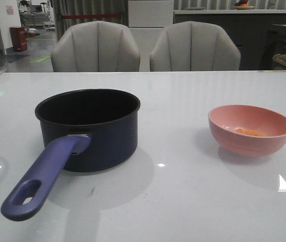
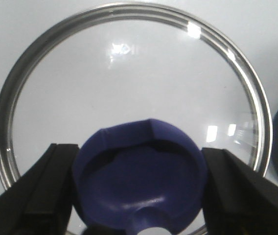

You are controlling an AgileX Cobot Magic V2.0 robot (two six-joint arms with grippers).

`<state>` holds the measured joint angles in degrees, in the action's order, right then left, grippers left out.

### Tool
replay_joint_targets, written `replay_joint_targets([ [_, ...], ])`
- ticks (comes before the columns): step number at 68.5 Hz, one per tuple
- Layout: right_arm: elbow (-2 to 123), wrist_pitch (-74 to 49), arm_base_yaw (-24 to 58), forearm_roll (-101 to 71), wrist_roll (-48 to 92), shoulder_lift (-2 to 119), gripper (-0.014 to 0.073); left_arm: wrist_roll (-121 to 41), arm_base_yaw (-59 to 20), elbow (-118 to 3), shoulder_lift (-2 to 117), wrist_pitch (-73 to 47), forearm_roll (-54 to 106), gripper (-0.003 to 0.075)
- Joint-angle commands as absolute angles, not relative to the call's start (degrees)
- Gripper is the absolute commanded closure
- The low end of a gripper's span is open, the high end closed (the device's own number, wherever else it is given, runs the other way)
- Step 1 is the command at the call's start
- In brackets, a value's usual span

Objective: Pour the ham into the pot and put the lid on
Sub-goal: 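Set the glass lid down on the table beside the saucepan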

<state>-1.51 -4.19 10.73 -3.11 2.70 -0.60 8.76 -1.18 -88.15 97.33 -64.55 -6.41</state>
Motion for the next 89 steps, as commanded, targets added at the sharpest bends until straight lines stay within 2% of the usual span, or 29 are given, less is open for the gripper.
replay_joint_targets([
  [1, -1.27, 0.49, 10.64, -2.48, 3.08, -1.75, 0.0444, 6.57, 1.41, -84.77, 94.25, -57.59, -3.72, 0.0335],
  [23, -1.27, 0.49, 10.64, -2.48, 3.08, -1.75, 0.0444, 4.04, 8.00, -73.89, 94.95, -47.15, -0.67, 0.0334],
  [57, -1.27, 0.49, 10.64, -2.48, 3.08, -1.75, 0.0444, 2.18, 8.55, -73.76, 103.21, -46.88, 0.34, 0.0315],
  [64, -1.27, 0.49, 10.64, -2.48, 3.08, -1.75, 0.0444, 2.18, 8.55, -73.76, 104.03, -46.88, 0.50, 0.0263],
  [75, -1.27, 0.49, 10.64, -2.48, 3.08, -1.75, 0.0444, 2.18, 8.55, -74.00, 104.12, -46.76, 0.47, 0.0112],
  [80, -1.27, 0.49, 10.64, -2.48, 3.08, -1.75, 0.0444, 2.18, 8.55, -74.00, 104.01, -46.87, 0.47, 0.0085],
  [89, -1.27, 0.49, 10.64, -2.48, 3.08, -1.75, 0.0444, 2.14, 8.02, -74.00, 103.34, -47.85, 0.47, 0.0083],
])
